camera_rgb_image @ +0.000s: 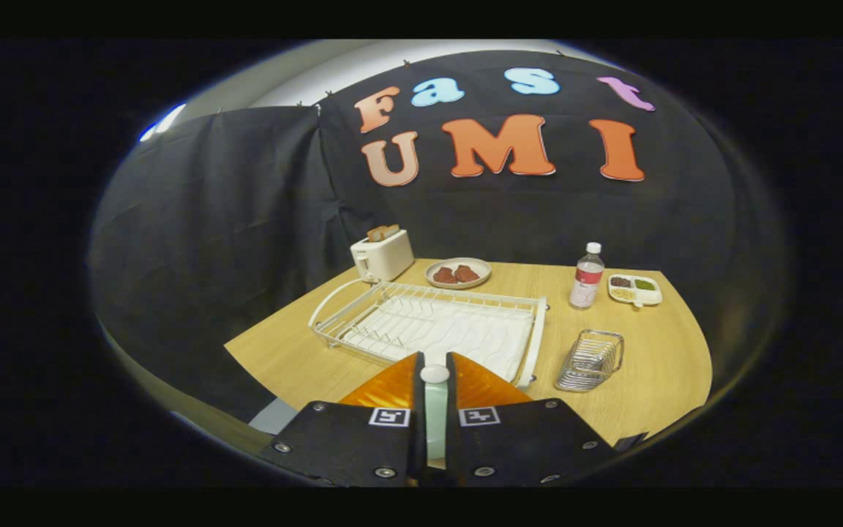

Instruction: Take the plate from the dish rack, then take the spoon from the basket and place it into the plate.

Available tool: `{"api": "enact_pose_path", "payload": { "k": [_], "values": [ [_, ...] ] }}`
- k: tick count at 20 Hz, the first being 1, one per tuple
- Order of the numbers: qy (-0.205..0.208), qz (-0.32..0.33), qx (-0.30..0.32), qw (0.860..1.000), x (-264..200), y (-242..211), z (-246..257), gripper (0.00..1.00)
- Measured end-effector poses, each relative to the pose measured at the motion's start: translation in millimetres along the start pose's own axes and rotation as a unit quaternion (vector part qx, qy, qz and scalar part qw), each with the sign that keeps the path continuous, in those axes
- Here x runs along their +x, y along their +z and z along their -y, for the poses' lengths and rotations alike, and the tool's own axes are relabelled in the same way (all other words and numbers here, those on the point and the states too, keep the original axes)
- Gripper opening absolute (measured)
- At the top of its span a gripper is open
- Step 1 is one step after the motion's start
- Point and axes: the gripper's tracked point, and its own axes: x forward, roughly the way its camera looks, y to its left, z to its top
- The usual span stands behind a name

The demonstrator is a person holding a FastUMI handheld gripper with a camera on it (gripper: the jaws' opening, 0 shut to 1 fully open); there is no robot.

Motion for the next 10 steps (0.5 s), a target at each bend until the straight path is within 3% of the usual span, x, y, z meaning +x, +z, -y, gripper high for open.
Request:
{"api": "enact_pose_path", "payload": {
  "k": [10],
  "values": [
    [0.031, -0.044, -0.050, 0.997, 41, -55, -20, 0.10]
  ]
}}
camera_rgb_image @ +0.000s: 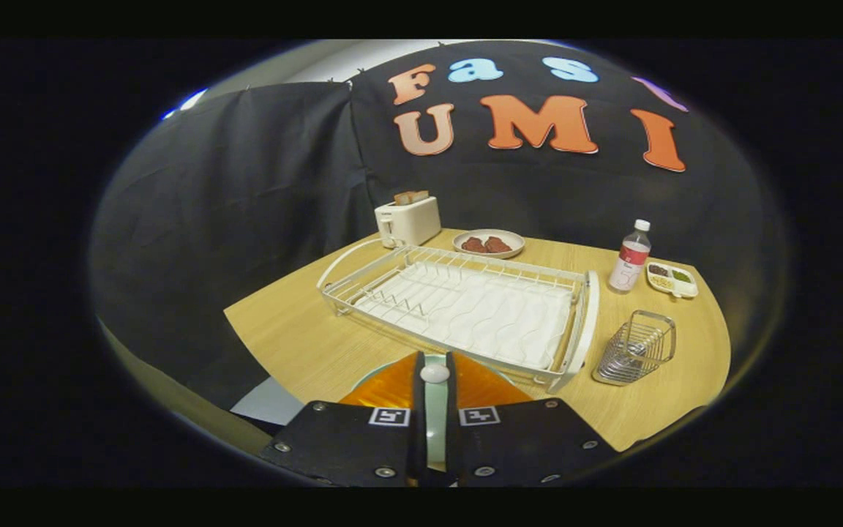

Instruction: Take the plate from the dish rack, then take the spoon from the basket and place it into the plate.

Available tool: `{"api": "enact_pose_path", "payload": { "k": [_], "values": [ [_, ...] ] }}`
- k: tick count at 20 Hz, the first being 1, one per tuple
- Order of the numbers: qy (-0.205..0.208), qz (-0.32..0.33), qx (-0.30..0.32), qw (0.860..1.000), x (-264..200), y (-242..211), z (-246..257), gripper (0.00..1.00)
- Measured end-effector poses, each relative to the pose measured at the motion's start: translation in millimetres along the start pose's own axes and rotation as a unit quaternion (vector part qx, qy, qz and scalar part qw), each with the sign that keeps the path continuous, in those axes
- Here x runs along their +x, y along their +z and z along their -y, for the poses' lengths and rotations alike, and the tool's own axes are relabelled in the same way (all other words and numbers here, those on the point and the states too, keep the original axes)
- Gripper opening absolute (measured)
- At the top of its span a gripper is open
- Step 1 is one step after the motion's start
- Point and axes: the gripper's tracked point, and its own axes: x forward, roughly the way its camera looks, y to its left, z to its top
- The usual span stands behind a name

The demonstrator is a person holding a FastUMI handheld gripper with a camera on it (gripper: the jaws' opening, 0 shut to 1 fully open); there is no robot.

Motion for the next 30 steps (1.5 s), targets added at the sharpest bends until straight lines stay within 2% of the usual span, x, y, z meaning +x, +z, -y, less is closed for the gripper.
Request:
{"api": "enact_pose_path", "payload": {
  "k": [3, 10, 14, 17, 21, 22, 27, 29, 30],
  "values": [
    [0.002, -0.012, -0.008, 1.000, 9, -11, 0, 0.11],
    [-0.018, -0.064, 0.025, 0.997, 2, -48, 11, 0.16],
    [-0.032, -0.101, 0.059, 0.993, -1, -76, 20, 0.18],
    [-0.049, -0.105, 0.085, 0.990, -6, -81, 31, 0.20],
    [-0.076, -0.065, 0.102, 0.990, -17, -46, 54, 0.28],
    [-0.085, -0.050, 0.102, 0.990, -21, -33, 62, 0.34],
    [-0.125, 0.045, 0.091, 0.987, -46, 48, 97, 0.47],
    [-0.136, 0.082, 0.086, 0.983, -56, 80, 107, 0.61],
    [-0.142, 0.099, 0.084, 0.981, -62, 95, 111, 0.74]
  ]
}}
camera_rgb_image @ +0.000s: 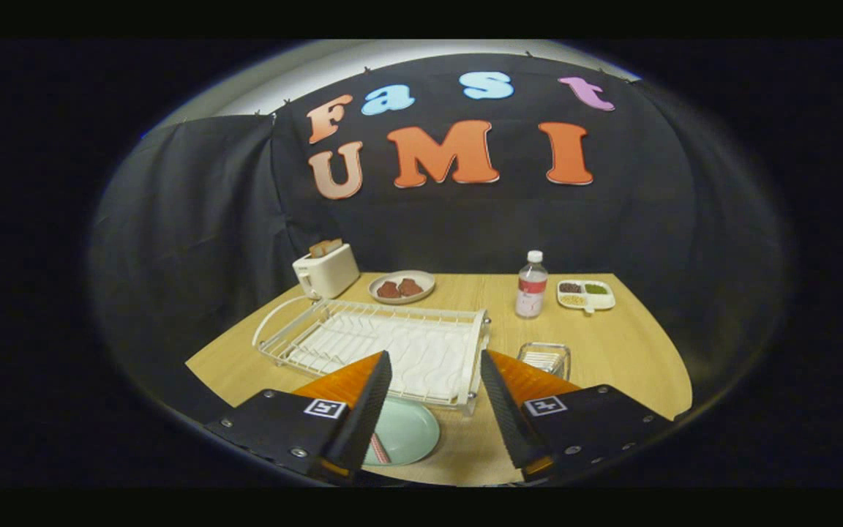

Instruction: Take the plate from the dish rack, then take the spoon from the basket and place it into the plate.

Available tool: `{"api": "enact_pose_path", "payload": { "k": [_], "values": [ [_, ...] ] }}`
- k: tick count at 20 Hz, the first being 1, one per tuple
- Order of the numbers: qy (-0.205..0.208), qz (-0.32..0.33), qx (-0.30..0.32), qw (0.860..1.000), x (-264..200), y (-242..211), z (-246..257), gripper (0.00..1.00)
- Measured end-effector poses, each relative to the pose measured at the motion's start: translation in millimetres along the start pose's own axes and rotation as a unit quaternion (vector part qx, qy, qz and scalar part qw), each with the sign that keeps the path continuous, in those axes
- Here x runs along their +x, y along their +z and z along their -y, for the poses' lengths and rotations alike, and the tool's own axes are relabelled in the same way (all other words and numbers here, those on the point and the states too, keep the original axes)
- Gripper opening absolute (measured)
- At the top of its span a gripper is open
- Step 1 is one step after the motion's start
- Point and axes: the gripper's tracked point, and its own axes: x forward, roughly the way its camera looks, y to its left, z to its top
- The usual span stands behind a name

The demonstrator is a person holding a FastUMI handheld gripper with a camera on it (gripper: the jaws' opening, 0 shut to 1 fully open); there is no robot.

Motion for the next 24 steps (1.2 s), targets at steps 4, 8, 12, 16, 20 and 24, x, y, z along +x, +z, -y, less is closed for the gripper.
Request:
{"api": "enact_pose_path", "payload": {
  "k": [4, 8, 12, 16, 20, 24],
  "values": [
    [-0.020, 0.073, -0.017, 0.997, -9, 66, 10, 0.89],
    [-0.042, 0.152, -0.045, 0.986, -24, 135, 16, 0.92],
    [-0.051, 0.186, -0.060, 0.979, -33, 170, 17, 0.92],
    [-0.048, 0.215, -0.074, 0.973, -34, 193, 10, 0.93],
    [-0.047, 0.223, -0.077, 0.971, -36, 201, 11, 0.93],
    [-0.050, 0.235, -0.075, 0.968, -39, 208, 15, 0.93]
  ]
}}
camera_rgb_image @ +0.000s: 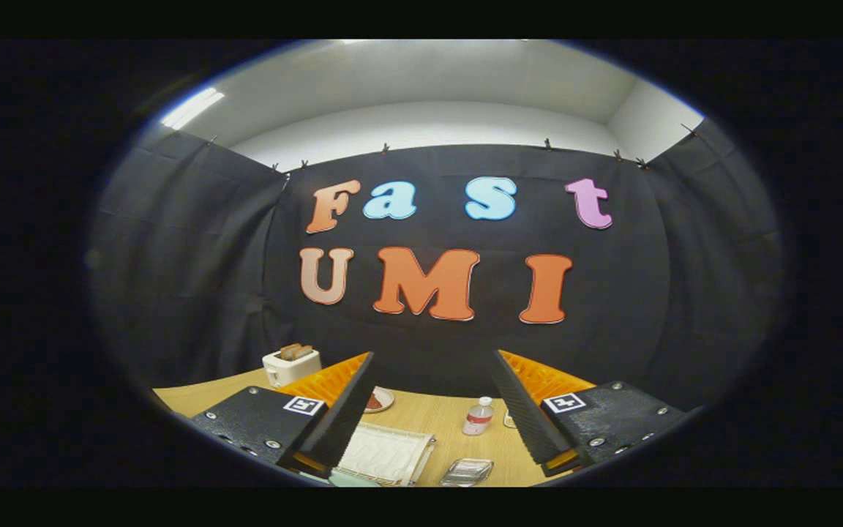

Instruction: Take the plate from the dish rack, then take the spoon from the basket and place it into the plate.

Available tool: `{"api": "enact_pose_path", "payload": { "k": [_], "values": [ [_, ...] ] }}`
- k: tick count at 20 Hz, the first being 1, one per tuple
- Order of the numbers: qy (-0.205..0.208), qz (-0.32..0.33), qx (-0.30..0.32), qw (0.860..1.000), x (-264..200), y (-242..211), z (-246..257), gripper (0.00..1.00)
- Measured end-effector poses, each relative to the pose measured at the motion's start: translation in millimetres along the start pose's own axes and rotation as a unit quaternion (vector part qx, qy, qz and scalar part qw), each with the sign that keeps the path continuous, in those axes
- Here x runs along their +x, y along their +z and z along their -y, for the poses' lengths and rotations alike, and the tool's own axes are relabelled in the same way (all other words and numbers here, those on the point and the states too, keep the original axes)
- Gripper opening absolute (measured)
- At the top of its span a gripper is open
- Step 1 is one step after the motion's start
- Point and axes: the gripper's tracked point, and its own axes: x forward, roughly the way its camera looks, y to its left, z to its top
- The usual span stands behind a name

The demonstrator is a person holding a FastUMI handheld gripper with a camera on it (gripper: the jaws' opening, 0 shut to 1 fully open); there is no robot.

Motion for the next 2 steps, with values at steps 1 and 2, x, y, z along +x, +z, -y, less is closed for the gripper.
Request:
{"api": "enact_pose_path", "payload": {
  "k": [1, 2],
  "values": [
    [0.000, 0.002, -0.004, 1.000, -0.8, -0.5, 0.4, 0.93],
    [-0.003, 0.002, -0.008, 1.000, -1.1, -1.4, 3.2, 0.93]
  ]
}}
